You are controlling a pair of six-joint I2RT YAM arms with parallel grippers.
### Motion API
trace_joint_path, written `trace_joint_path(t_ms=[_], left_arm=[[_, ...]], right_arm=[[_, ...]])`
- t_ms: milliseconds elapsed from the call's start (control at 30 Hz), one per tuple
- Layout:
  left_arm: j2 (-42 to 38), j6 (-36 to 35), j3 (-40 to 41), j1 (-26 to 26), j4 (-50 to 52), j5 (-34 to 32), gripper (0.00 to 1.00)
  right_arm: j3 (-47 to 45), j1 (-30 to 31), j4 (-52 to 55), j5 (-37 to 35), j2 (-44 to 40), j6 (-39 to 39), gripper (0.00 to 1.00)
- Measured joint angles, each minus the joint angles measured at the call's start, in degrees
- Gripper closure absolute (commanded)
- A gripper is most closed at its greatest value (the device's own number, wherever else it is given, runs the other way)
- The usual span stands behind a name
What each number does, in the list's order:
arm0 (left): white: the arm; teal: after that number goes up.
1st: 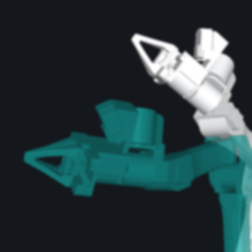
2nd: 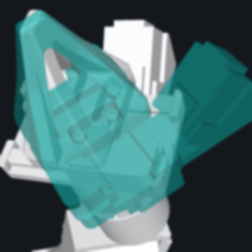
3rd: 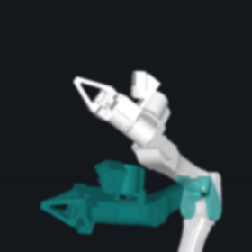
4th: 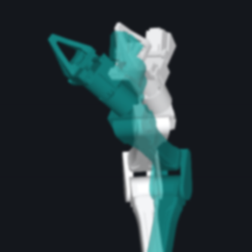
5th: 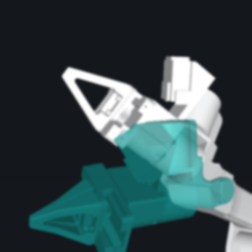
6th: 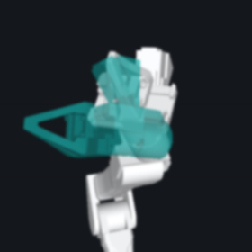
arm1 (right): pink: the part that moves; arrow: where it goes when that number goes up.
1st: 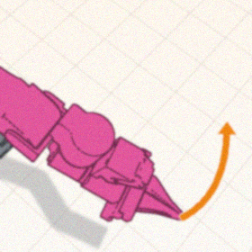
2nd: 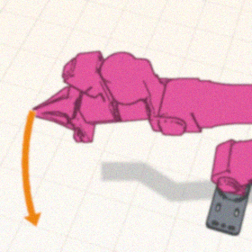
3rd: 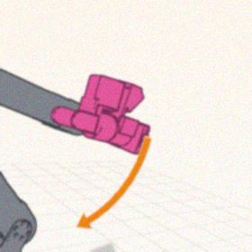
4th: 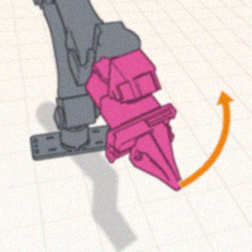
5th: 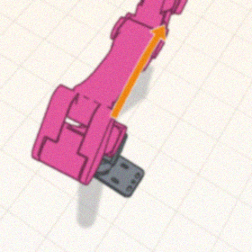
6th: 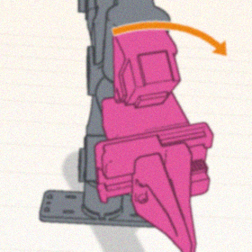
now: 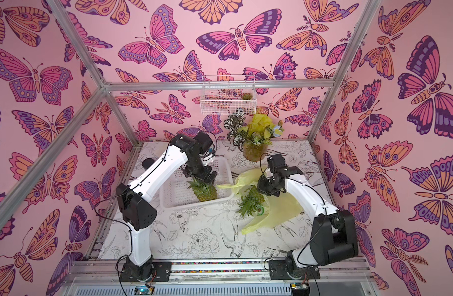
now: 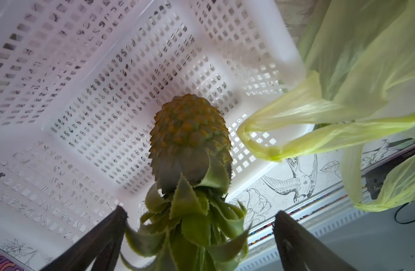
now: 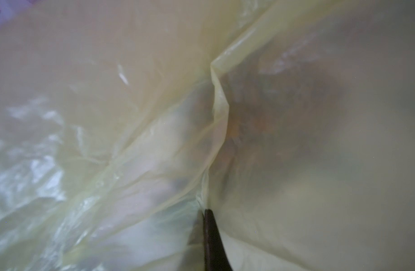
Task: Place the pineapple into a plastic bag & tie a knot
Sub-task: Pick up the pineapple from the basket.
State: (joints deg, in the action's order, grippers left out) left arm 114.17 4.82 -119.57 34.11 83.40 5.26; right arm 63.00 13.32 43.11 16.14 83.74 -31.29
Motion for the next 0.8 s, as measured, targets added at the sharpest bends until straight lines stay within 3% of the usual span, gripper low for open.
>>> trace_joint_path(t_ms=[267,433,567,800], left_arm=[[-3.76,0.83,11.32,0.04,2.58,-1.79,0.00],[-5.16,1.66,13.20,0.55,3.65,-2.14,0.20],[-5.14,1.57,12.33,1.16,3.65,-2.89,0.23],[-5.14,0.81,10.12,1.51,3.65,-4.39,0.66]], right_arm=[[0.02,0.00,0.00,0.02,0.04,0.04,0.99],[0.02,-0.02,-0.02,0.22,0.09,0.04,1.00],[0.00,-0.02,-0.04,0.24,0.17,0.04,1.00],[0.00,0.00,-0.13,0.28,0.17,0.02,1.00]])
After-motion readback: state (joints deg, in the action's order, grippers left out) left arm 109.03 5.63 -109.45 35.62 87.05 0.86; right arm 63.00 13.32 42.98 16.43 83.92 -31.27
